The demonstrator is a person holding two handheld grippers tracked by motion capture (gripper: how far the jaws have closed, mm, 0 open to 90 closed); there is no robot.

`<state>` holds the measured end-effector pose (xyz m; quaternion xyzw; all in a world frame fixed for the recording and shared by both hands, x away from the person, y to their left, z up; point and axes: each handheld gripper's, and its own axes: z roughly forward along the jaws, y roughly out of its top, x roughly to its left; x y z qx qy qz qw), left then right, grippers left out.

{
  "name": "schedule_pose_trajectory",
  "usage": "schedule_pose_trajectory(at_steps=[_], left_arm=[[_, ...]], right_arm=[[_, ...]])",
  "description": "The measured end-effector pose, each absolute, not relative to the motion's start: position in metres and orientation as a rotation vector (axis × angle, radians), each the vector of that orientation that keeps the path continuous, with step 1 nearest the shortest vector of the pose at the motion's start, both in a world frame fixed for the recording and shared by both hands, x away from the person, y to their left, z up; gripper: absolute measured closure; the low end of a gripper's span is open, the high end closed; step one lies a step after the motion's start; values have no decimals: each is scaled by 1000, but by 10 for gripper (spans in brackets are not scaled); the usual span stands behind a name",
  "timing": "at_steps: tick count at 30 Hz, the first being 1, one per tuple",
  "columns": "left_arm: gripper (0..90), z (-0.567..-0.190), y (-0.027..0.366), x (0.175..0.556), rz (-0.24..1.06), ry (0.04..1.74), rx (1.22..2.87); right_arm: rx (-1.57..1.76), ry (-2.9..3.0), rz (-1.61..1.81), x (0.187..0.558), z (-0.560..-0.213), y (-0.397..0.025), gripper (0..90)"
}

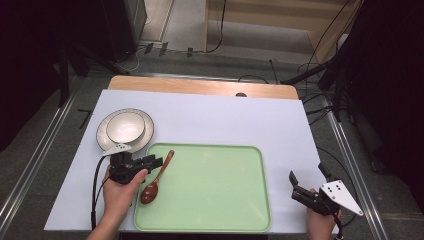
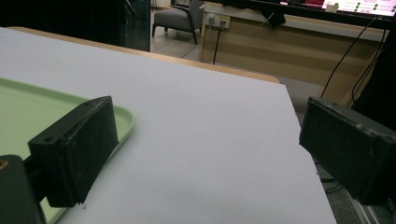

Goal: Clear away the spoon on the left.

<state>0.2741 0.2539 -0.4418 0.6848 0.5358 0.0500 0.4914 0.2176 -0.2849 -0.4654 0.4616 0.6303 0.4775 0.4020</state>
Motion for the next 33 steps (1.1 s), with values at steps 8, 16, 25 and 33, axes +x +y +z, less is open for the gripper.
schedule_pose_trajectory(at_steps=[8,16,25,33], left_arm=[[352,-431,262,267,267,1225,1648],[254,-425,275,259,306,1167,1609],[65,-420,292,244,344,1084,1623],[38,-421,310,232,370,1091,1641]], right_arm=[[1167,1591,1208,217,-465,-286,51],[1165,1594,1206,217,-465,-286,51],[1171,1593,1206,217,-466,-286,51],[1167,1596,1206,217,-465,-285,51]])
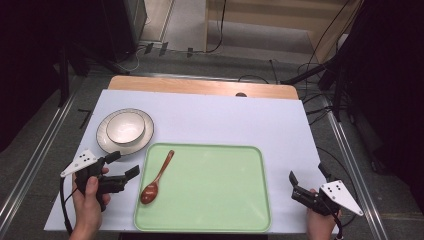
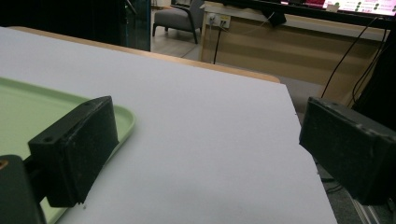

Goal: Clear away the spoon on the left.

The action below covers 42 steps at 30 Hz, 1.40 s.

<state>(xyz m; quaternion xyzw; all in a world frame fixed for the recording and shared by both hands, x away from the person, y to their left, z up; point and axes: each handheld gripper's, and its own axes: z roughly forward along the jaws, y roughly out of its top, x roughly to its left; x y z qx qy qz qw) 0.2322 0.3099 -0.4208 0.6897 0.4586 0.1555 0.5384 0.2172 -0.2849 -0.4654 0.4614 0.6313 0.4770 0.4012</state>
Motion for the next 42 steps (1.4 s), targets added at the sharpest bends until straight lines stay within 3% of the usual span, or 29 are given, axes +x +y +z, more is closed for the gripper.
schedule_pose_trajectory(at_steps=[16,42], left_arm=[[38,-425,333,210,419,1113,1657],[38,-435,384,165,614,1216,1605]], right_arm=[[1163,1592,1208,217,-465,-285,51],[1162,1577,1205,216,-463,-285,51]])
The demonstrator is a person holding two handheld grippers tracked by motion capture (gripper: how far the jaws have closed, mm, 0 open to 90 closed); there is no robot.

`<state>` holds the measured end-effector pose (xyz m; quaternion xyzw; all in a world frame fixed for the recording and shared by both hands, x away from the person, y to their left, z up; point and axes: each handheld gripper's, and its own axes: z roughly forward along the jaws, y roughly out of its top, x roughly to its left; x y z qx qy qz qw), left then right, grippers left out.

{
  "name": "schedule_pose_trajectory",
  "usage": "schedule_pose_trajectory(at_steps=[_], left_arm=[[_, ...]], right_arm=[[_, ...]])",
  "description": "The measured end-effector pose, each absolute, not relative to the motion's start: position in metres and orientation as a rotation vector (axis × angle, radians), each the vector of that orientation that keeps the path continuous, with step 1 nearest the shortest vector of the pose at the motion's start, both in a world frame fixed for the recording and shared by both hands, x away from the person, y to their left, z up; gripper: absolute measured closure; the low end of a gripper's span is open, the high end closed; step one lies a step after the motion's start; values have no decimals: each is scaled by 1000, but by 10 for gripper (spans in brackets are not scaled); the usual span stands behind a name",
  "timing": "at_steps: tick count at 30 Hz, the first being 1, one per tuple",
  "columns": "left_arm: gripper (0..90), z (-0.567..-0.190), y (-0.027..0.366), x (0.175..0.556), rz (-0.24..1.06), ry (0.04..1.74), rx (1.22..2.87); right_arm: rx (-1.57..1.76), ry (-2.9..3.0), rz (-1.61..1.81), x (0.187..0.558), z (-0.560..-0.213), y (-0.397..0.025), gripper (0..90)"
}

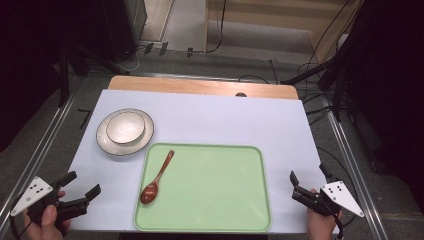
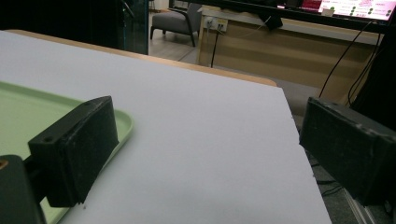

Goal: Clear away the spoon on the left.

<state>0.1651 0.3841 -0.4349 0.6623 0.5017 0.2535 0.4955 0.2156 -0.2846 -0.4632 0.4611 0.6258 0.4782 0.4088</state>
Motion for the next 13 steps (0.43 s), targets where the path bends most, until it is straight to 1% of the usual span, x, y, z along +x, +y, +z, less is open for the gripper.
schedule_pose_trajectory(at_steps=[2,13], left_arm=[[38,-438,386,164,617,1237,1606],[38,-442,381,168,611,1239,1639]], right_arm=[[1155,1580,1206,215,-463,-285,51],[1157,1581,1208,215,-463,-283,51]])
